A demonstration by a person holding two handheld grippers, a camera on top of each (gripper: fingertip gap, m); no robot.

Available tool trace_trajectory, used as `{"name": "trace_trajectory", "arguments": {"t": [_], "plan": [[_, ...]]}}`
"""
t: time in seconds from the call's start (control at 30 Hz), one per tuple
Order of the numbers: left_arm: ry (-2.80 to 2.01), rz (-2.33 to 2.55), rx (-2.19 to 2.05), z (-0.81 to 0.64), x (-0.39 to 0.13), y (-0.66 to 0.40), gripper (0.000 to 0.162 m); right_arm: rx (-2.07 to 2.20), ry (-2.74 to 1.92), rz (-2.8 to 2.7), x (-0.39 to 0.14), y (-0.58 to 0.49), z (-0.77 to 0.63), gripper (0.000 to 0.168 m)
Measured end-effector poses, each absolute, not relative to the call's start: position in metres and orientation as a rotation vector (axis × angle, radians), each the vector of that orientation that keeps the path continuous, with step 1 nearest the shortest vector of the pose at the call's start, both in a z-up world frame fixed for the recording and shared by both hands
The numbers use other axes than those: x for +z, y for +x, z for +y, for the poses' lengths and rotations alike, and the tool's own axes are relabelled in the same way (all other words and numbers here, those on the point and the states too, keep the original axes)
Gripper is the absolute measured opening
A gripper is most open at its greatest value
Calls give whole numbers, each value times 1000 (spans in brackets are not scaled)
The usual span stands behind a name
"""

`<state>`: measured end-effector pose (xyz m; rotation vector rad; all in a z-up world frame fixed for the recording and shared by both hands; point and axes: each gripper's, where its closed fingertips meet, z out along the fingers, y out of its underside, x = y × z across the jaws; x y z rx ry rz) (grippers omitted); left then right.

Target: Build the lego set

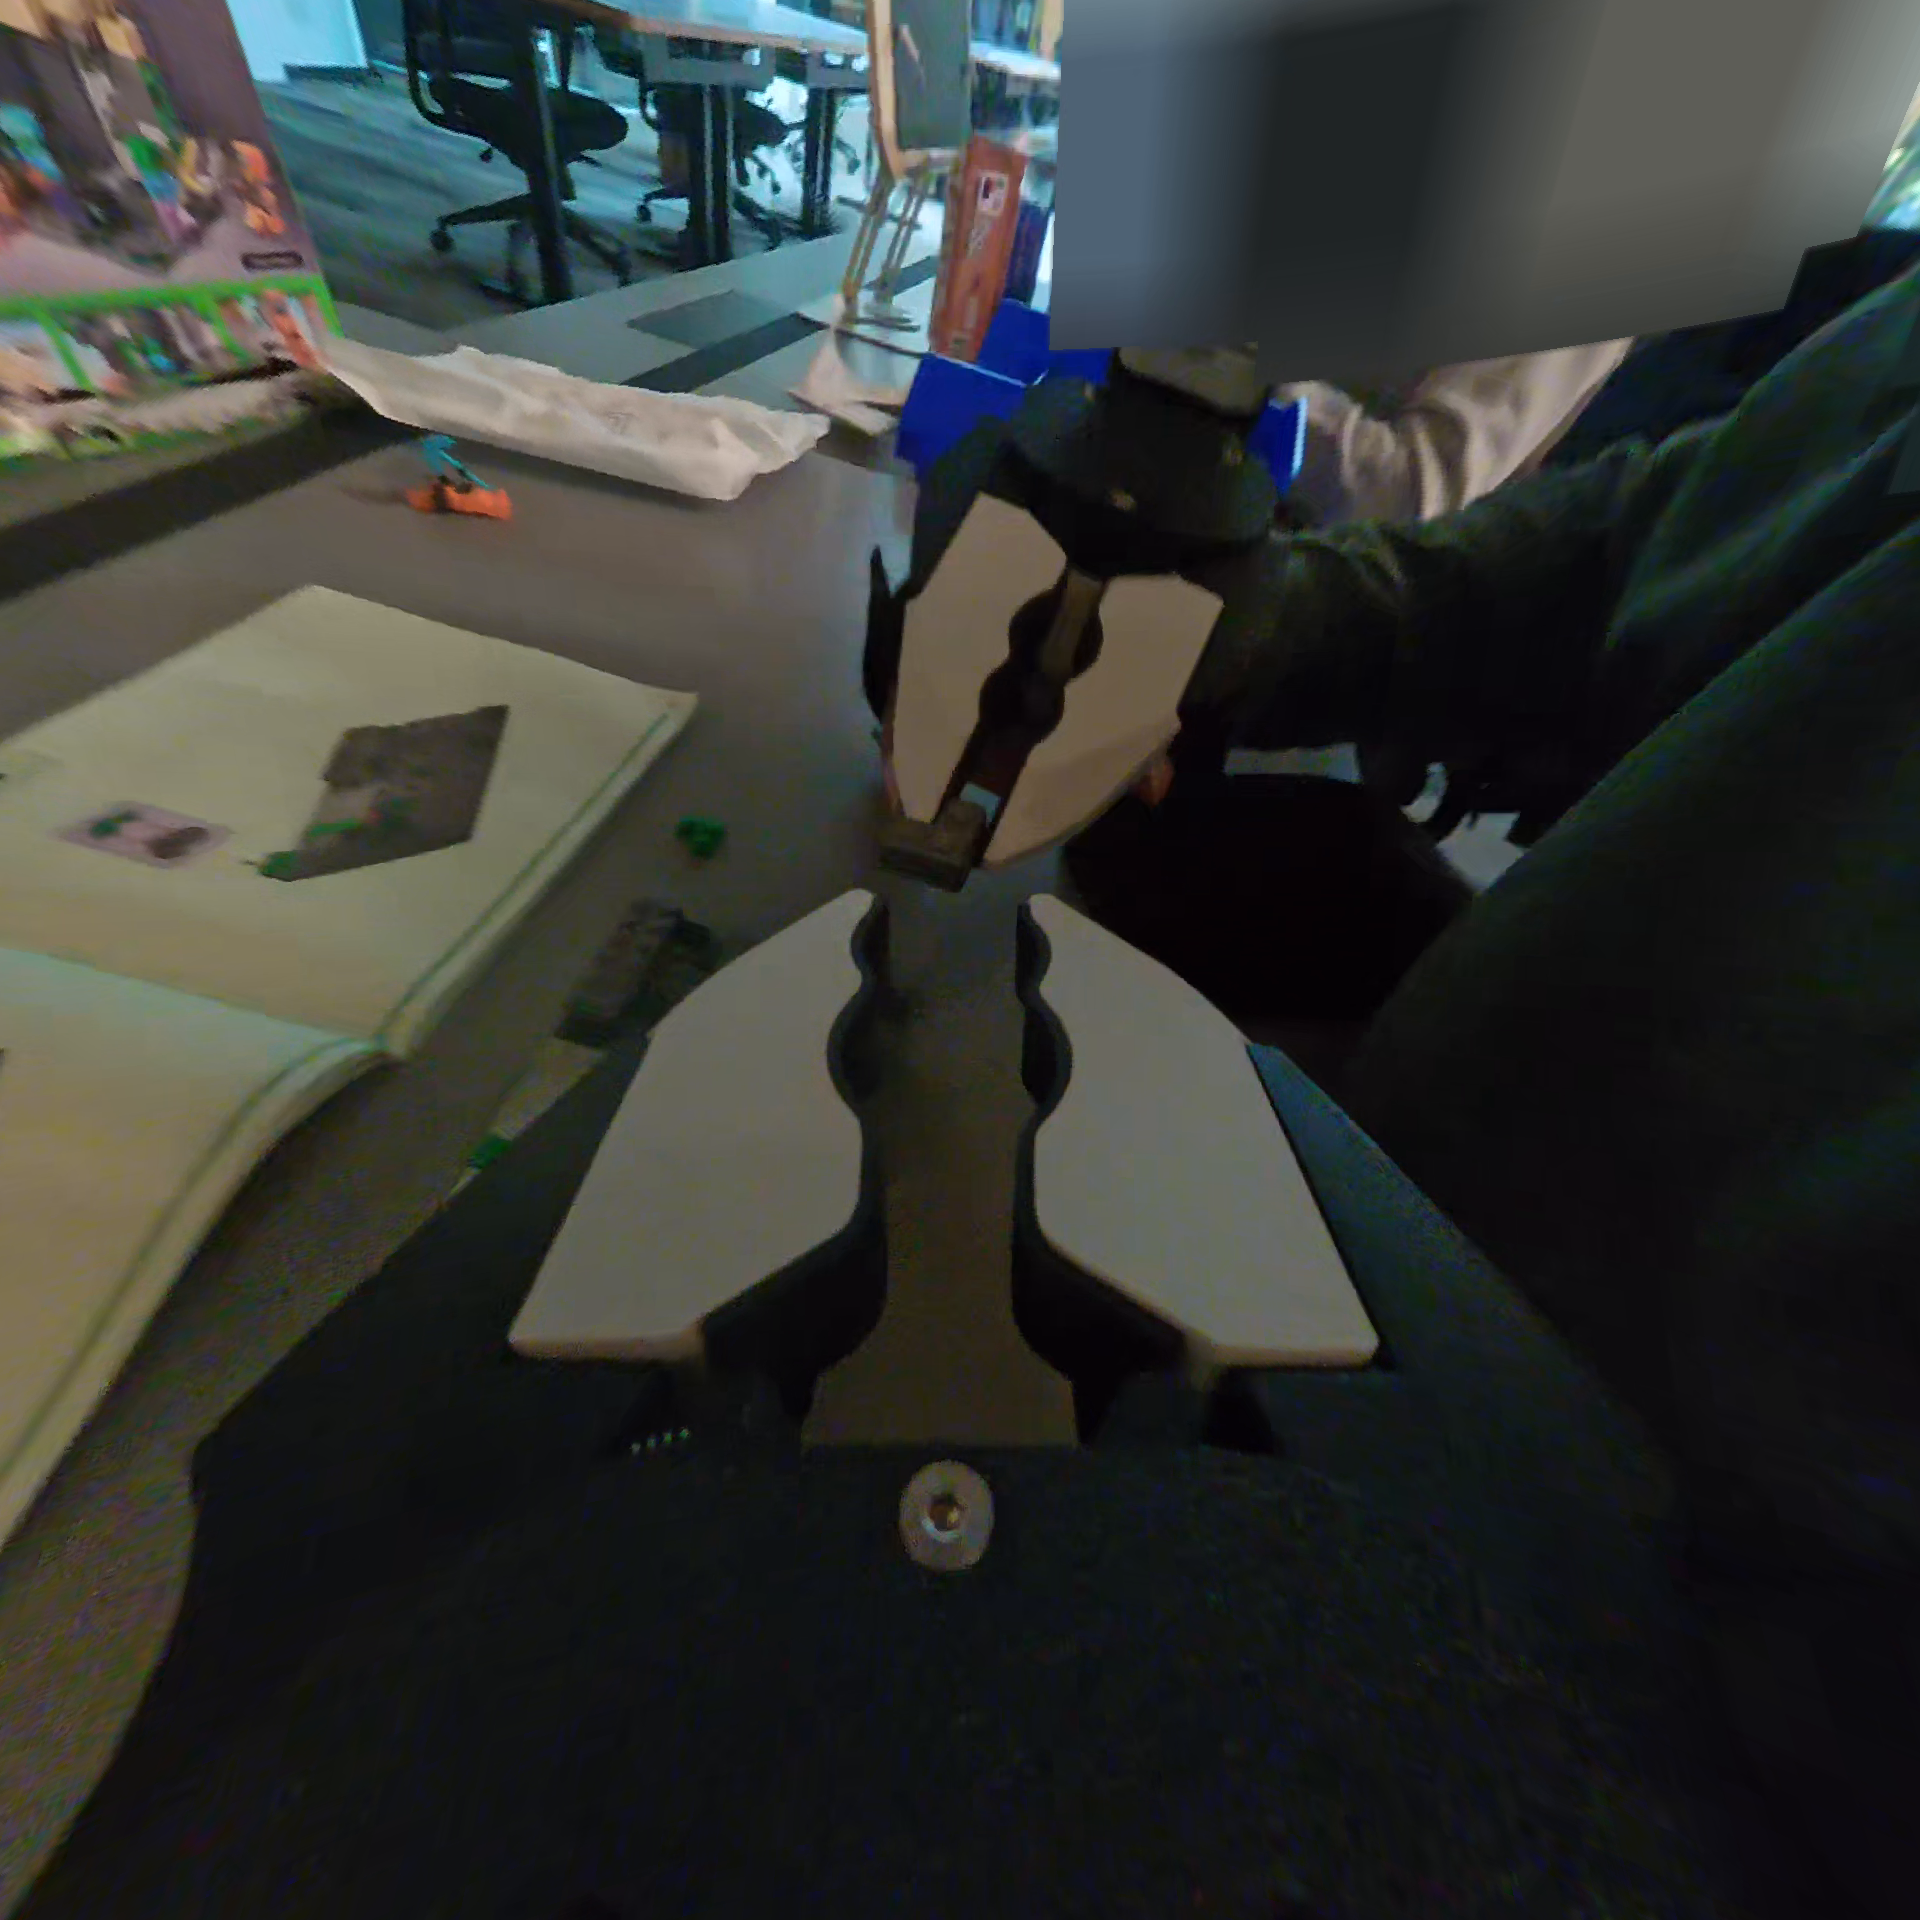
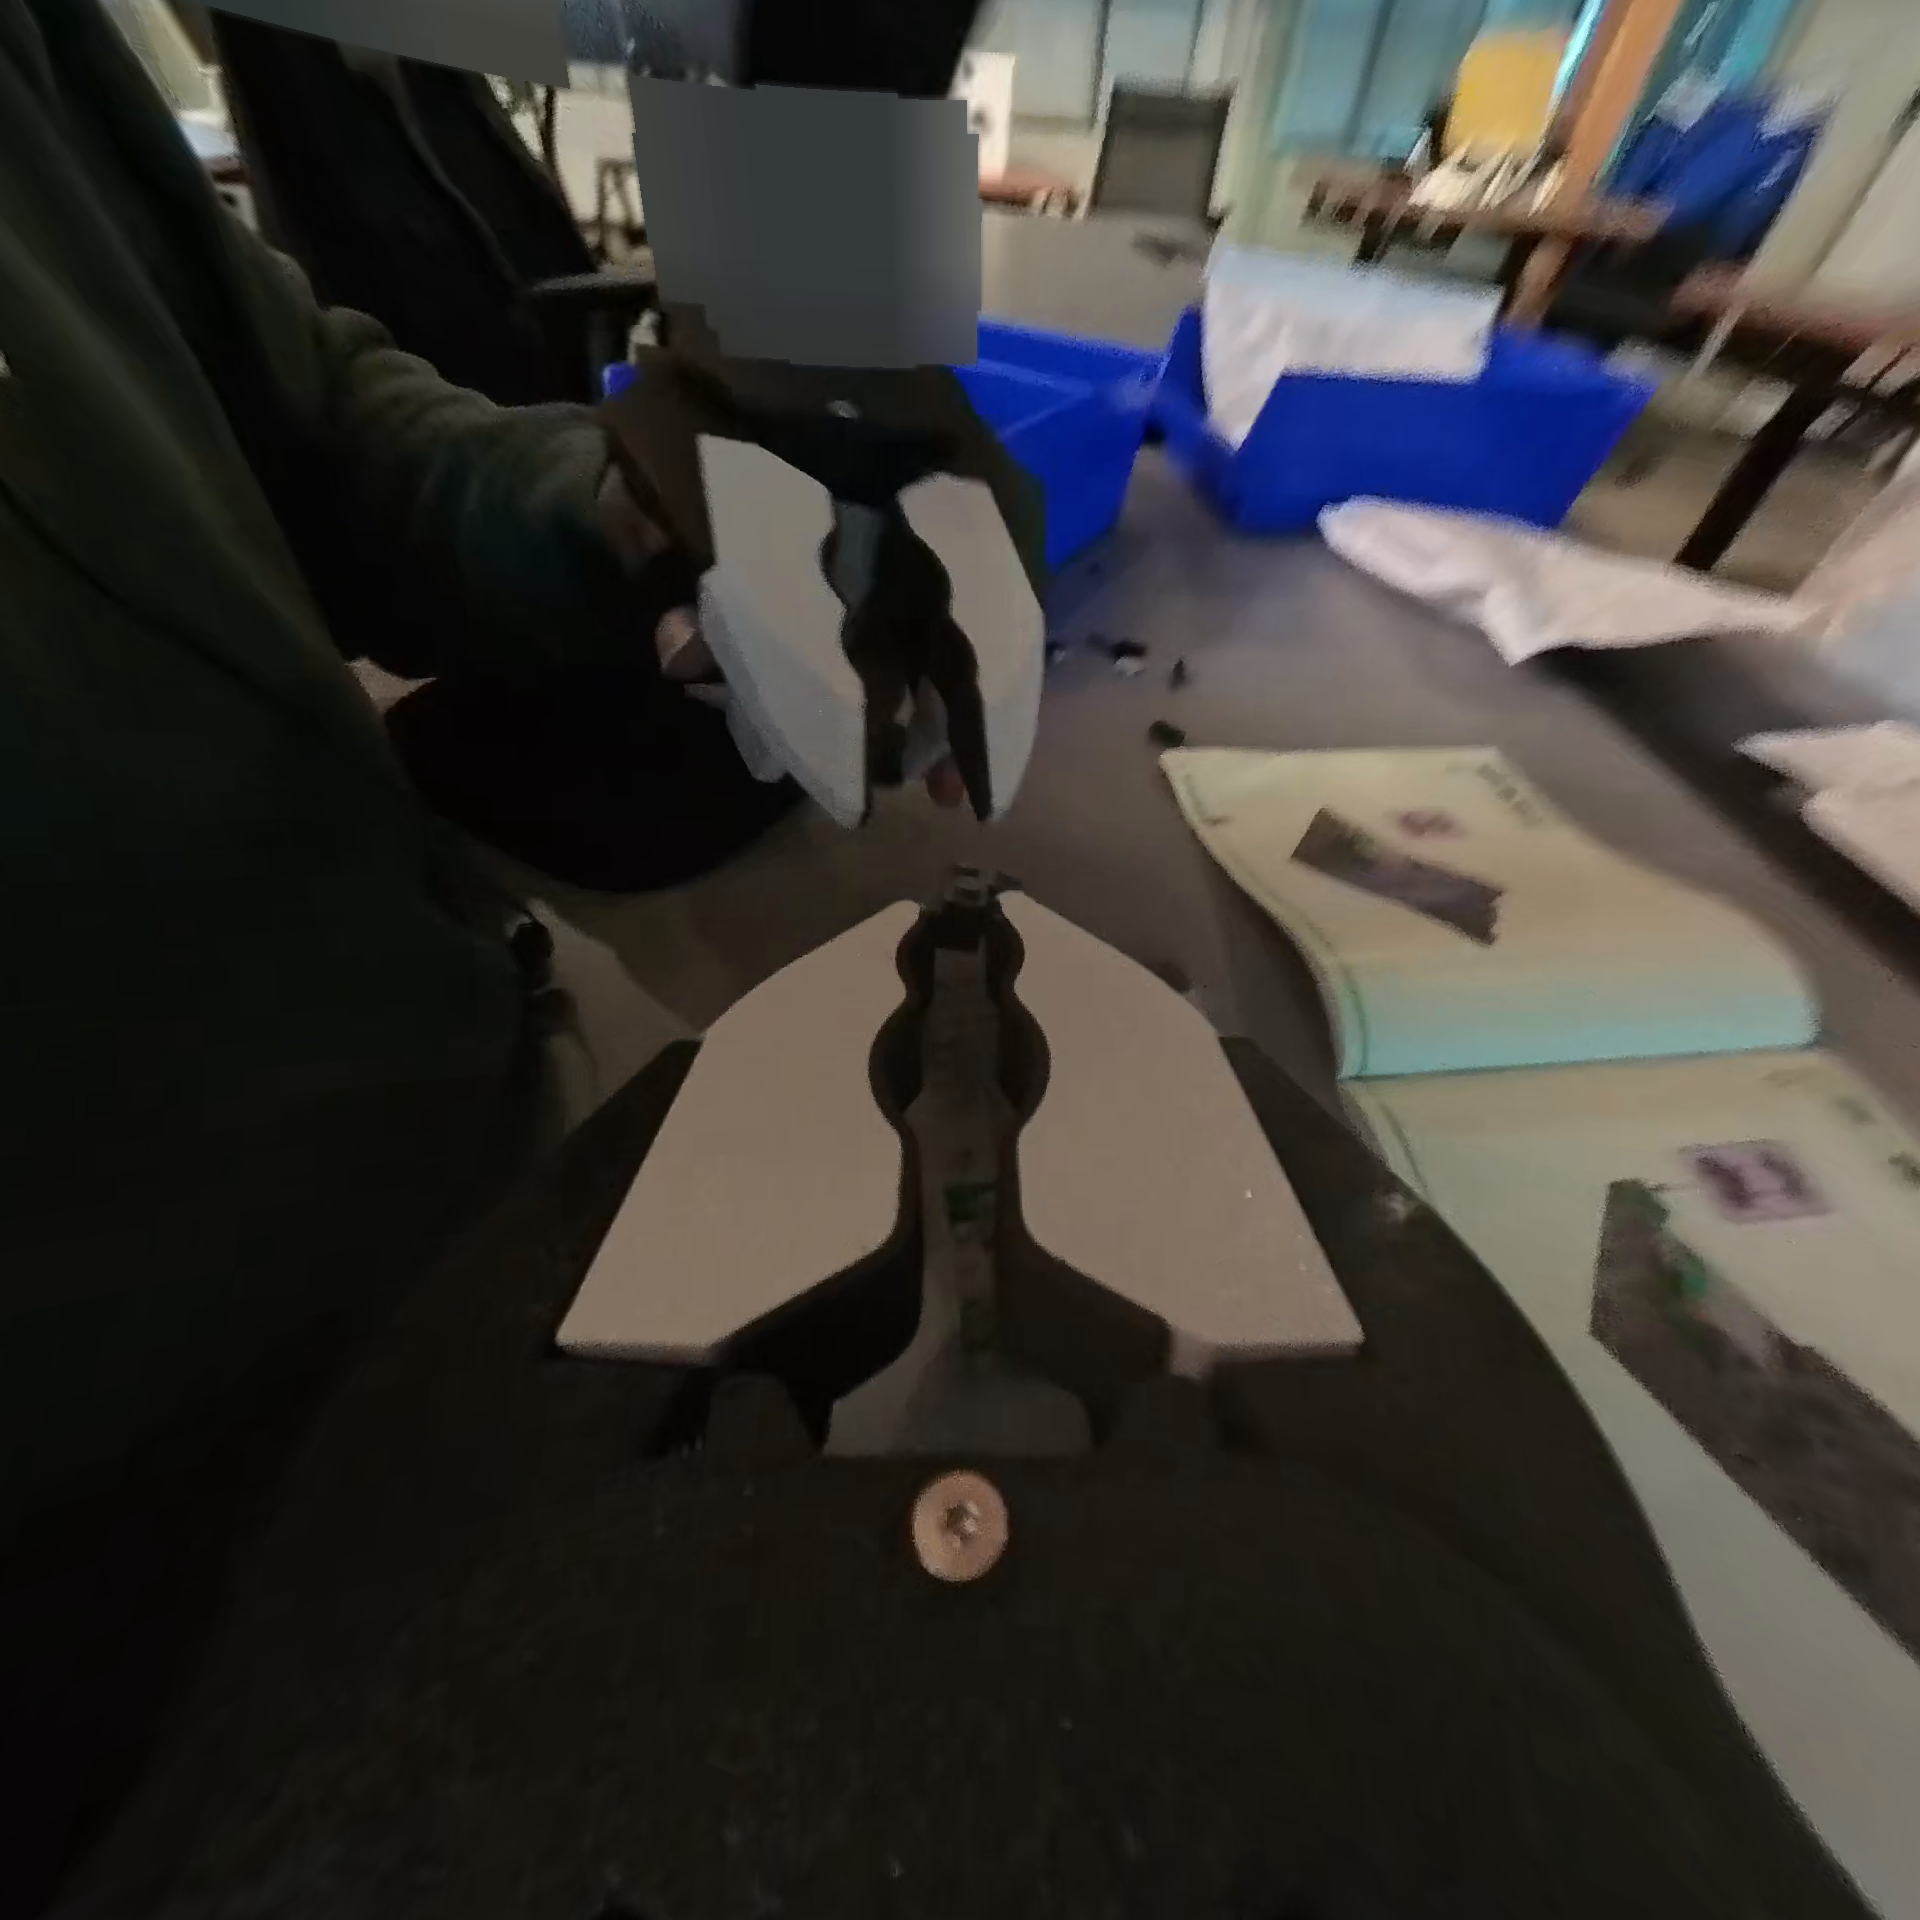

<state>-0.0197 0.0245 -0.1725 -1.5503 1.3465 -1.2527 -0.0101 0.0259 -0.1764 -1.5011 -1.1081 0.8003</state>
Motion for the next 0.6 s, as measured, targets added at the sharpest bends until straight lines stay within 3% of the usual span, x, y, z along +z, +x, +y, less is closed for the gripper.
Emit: {"name": "trace_trajectory", "arguments": {"t": [0.47,0.6], "plan": [[-1455,1539,-1239,9,-182,-8,16,742,-1392,-1175,-175,-17,9,9],[-1400,1638,-1284,3,-186,-13,16,775,-1426,-1279,-176,-11,5,19]]}}
